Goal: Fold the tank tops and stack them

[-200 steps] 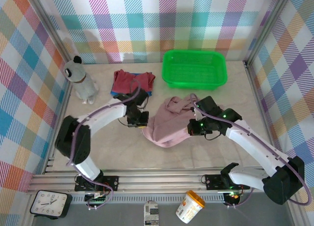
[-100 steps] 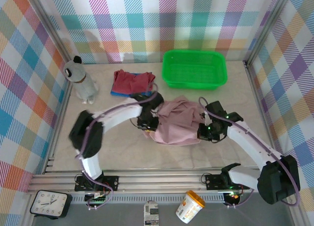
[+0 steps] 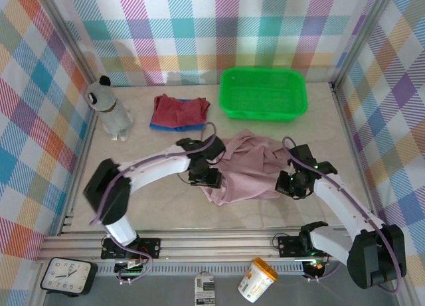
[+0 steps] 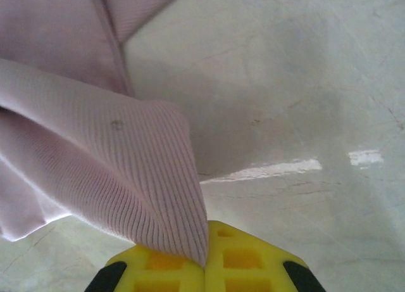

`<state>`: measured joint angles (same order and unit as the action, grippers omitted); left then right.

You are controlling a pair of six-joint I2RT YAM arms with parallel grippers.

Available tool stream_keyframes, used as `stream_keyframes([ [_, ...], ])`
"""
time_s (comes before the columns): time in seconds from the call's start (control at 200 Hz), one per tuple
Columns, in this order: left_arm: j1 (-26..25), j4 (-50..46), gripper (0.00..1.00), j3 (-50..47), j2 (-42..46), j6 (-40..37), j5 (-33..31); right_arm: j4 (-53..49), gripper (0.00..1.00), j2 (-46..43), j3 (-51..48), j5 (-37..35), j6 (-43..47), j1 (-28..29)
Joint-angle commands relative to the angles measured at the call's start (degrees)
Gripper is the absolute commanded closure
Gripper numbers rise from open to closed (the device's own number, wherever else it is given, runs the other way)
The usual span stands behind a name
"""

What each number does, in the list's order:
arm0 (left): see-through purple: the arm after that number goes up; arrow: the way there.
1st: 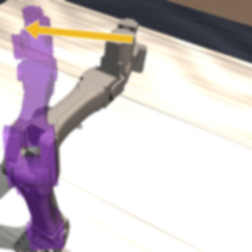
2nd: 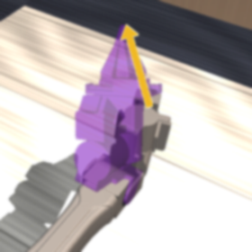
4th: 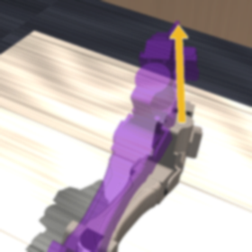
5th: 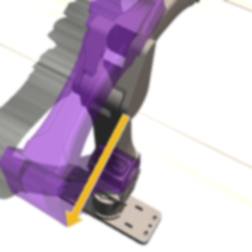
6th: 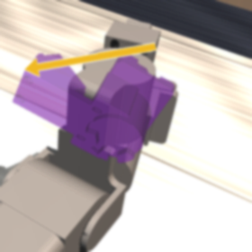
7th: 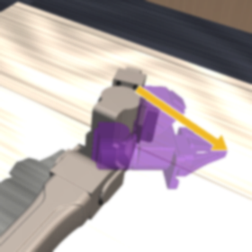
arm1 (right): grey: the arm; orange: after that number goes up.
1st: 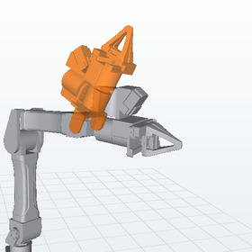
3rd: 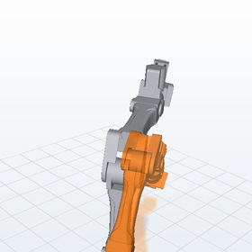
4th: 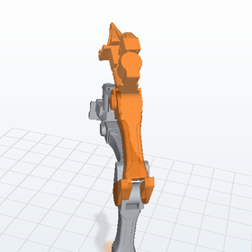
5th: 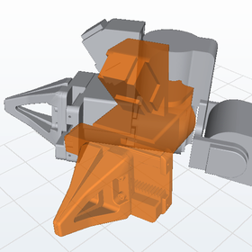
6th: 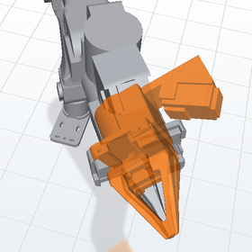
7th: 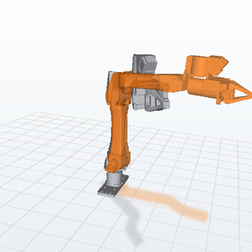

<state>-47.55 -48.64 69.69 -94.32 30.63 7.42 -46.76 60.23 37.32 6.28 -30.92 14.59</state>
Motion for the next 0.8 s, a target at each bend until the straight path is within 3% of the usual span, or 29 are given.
stream_keyframes([
  [0.0,3.1,4.6,0.49,-8.9,5.5,7.1,1.1,2.5,1.0,1.0,-1.5,1.8,-1.9,-0.7],
  [0.25,3.0,15.7,0.6,-15.3,1.4,11.2,5.8,3.9,1.0,2.3,-2.0,2.5,-1.5,-1.2],
  [0.795,0.7,14.6,0.6,-9.0,-4.3,11.8,5.5,5.8,1.0,2.9,-3.9,4.4,-1.3,-1.4],
])
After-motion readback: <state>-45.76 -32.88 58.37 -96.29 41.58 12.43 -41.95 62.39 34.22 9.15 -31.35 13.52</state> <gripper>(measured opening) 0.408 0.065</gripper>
